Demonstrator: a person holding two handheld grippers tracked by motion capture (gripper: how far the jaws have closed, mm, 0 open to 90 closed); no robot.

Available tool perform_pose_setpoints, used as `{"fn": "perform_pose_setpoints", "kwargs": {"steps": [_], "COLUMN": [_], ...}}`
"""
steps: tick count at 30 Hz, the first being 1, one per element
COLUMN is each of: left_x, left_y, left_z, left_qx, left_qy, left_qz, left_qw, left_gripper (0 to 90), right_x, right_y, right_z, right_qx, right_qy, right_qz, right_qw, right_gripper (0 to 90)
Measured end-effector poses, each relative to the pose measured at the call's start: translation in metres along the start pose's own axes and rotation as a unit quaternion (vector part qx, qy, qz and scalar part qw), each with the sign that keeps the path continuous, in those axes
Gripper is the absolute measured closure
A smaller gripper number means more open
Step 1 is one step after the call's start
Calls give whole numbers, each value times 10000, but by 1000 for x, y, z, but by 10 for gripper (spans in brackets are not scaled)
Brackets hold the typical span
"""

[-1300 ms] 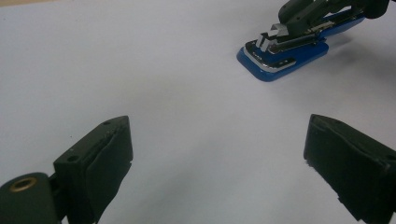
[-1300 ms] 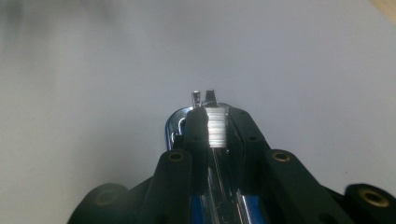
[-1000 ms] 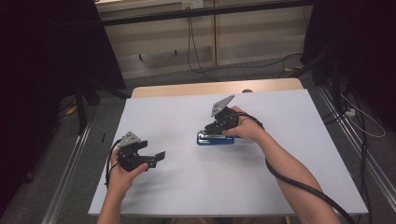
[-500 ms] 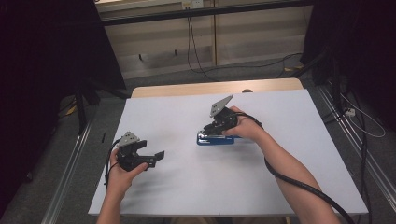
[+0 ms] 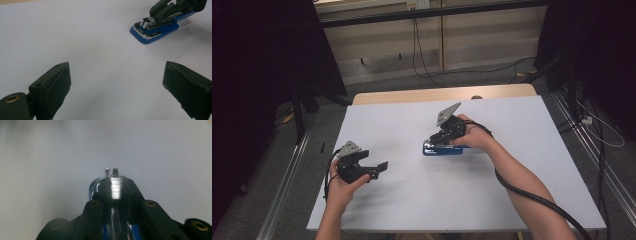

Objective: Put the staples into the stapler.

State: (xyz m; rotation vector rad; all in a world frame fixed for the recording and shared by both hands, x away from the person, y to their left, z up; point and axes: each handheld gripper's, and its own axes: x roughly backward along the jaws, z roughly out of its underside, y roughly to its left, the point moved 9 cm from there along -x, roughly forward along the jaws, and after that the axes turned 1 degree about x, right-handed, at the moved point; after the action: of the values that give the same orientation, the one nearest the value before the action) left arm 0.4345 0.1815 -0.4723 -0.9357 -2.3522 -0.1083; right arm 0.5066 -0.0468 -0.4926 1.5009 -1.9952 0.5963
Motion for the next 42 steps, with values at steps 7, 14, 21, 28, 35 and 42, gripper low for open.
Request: {"fn": "perform_pose_setpoints", "kwargs": {"steps": [7,14,21,28,35,42], "left_x": [-1,-2,-2,-3,-4,-3], "left_y": [0,0,1,0,0,1], "left_z": [0,1,1,1,1,2], "left_qx": [-22,-54,-37,-48,-60,-49], "left_qy": [16,28,46,44,64,89], "left_qz": [-4,-3,-7,-9,0,-48], "left_qw": [10000,10000,10000,10000,10000,9999], "left_gripper": [82,81,82,82,82,84], "right_x": [1,4,0,-1,-2,-6], "right_y": [0,2,1,1,1,1], "right_z": [0,0,1,0,-1,-4], "right_qx": [17,74,44,54,86,83], "right_qy": [4,10,-35,-4,-6,-52], "right_qz": [-2,-28,-57,-55,-57,-41], "right_qw": [10000,10000,10000,10000,9999,9999], "right_gripper": [797,797,797,797,795,748]}}
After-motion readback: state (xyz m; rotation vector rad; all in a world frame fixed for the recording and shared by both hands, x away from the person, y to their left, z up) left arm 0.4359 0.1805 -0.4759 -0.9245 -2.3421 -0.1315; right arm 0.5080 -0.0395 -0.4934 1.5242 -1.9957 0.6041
